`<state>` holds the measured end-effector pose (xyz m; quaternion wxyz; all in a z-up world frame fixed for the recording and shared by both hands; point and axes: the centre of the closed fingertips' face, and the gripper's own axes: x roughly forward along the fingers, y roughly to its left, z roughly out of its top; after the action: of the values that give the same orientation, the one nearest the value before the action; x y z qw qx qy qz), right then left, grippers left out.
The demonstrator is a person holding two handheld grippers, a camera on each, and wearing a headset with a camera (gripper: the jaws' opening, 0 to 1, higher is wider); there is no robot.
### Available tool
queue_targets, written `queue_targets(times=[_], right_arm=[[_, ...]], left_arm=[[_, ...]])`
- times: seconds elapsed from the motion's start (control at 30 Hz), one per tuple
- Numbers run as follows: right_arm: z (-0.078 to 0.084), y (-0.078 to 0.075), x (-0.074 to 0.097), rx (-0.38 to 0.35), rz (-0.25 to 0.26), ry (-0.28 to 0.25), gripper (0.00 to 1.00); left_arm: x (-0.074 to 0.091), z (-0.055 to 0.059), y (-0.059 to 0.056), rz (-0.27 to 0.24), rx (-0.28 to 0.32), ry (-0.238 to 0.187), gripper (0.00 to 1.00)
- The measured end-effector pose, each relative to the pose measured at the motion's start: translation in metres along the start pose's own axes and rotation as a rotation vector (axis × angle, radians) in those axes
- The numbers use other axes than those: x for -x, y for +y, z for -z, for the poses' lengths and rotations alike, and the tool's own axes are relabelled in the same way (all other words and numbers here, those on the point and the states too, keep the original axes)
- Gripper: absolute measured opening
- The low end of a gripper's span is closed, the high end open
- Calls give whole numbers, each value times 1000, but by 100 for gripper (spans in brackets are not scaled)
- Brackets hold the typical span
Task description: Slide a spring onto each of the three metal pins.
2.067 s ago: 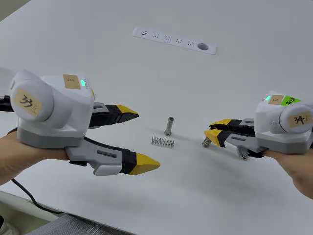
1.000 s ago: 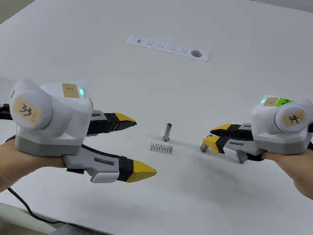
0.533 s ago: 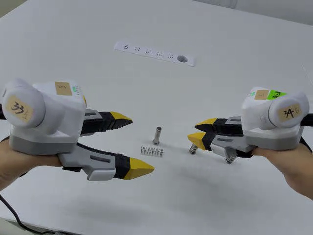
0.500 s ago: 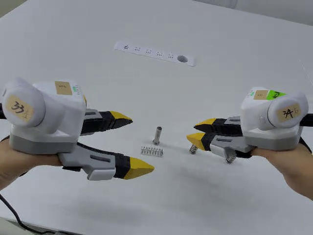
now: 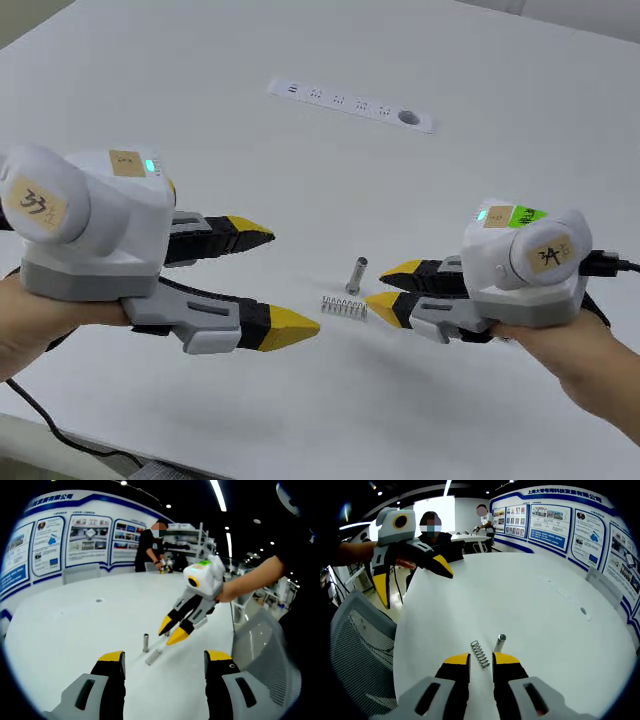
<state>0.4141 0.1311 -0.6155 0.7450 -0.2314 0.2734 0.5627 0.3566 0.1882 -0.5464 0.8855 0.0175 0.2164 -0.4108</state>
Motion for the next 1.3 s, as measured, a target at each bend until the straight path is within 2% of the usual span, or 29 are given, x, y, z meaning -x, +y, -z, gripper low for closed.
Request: queue_targets(times=[0.03,0.1,0.37,0.5,0.73,0.77,0.87,1.0,1.17,1.3], right_arm=[[5,0,-4,27,-9,26,18],[10,0,-12,37,-13,44,18],[19,-5,-32,11,-29,86,18],[23,-7,-37,9,-33,105,18],[34,-1,-41,31,-77,151,17],[31,0,-41,32,-86,135,17],[32,0,-42,26,-90,139,17],[31,2,-42,21,-112,128,12],[32,3,-42,34,-99,135,11],[33,4,-41,29,-98,143,10]], left_arm=[[1,3,0,-3,3,6,65],[3,3,2,-13,4,-1,64],[6,6,12,-39,26,-4,63],[6,11,13,-38,39,0,63],[4,20,17,-48,35,28,61],[4,19,18,-49,37,25,60],[3,15,18,-44,45,8,60],[2,14,18,-43,40,7,59],[4,16,21,-50,35,12,58],[7,12,24,-57,38,-1,56]])
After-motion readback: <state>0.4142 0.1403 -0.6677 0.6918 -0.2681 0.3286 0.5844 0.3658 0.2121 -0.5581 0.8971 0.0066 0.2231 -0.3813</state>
